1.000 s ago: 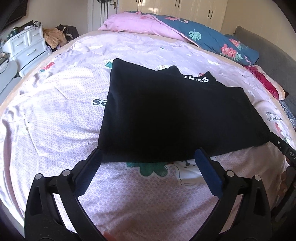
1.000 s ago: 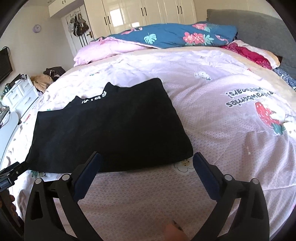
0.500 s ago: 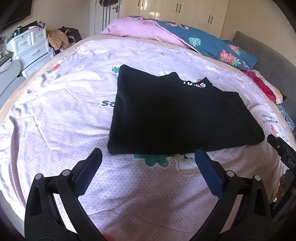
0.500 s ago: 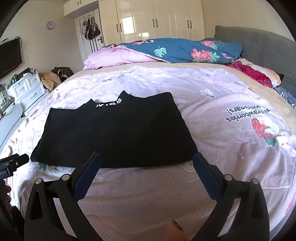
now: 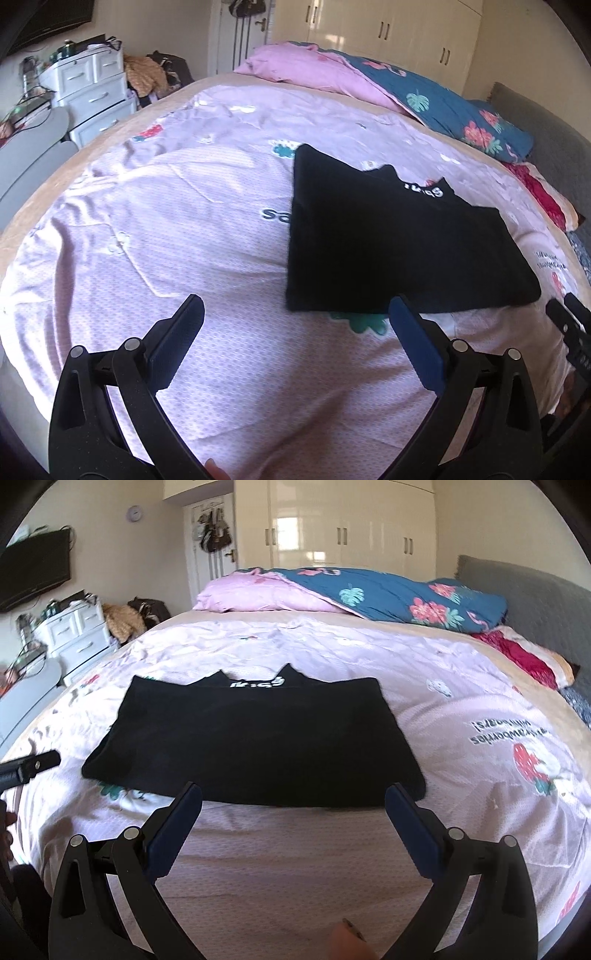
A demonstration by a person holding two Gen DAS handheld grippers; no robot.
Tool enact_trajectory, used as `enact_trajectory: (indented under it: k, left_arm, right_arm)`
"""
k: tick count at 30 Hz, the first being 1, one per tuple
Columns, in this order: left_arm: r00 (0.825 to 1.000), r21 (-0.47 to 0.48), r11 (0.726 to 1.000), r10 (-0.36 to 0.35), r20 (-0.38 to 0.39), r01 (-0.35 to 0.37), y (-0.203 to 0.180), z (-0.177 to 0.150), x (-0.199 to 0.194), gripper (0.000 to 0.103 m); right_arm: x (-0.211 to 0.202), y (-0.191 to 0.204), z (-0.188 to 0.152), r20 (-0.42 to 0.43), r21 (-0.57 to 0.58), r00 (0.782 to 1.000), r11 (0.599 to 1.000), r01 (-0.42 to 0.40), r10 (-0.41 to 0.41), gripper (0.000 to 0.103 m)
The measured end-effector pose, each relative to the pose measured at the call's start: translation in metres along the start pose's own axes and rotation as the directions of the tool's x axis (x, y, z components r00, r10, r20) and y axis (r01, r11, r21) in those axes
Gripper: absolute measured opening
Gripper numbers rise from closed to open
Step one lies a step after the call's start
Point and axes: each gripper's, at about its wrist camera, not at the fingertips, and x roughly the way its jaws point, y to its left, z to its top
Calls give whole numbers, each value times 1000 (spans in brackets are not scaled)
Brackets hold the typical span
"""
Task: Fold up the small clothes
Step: 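Grasp the folded black shirt's side edge with the right gripper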
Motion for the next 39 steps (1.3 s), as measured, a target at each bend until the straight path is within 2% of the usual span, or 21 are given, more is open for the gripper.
enact_trajectory:
  k: [6, 10, 17, 28, 39]
  left_arm:
    - [999, -31, 999, 28, 14, -28, 15, 6, 2, 94]
    - [999, -61, 997, 37, -4, -37, 25, 13, 13, 94]
    - [998, -66, 996, 66, -7, -66, 33, 37, 32, 94]
    - [994, -23, 994, 107, -22, -108, 31, 66, 68, 94]
    - [992, -19, 995, 96, -87, -98, 30, 82, 110, 94]
  right_arm:
    - [2, 34, 2, -4, -70, 998, 996, -56, 56, 99]
    - [9, 61, 4, -20, -133, 995, 987, -95, 93, 99]
    - [33, 120, 2, -63, -287, 990, 947, -142, 129, 99]
    - [80, 184, -10, -128, -471, 989, 872, -132, 81, 99]
    - [124, 202, 3, -174, -477, 984, 872, -112, 32, 99]
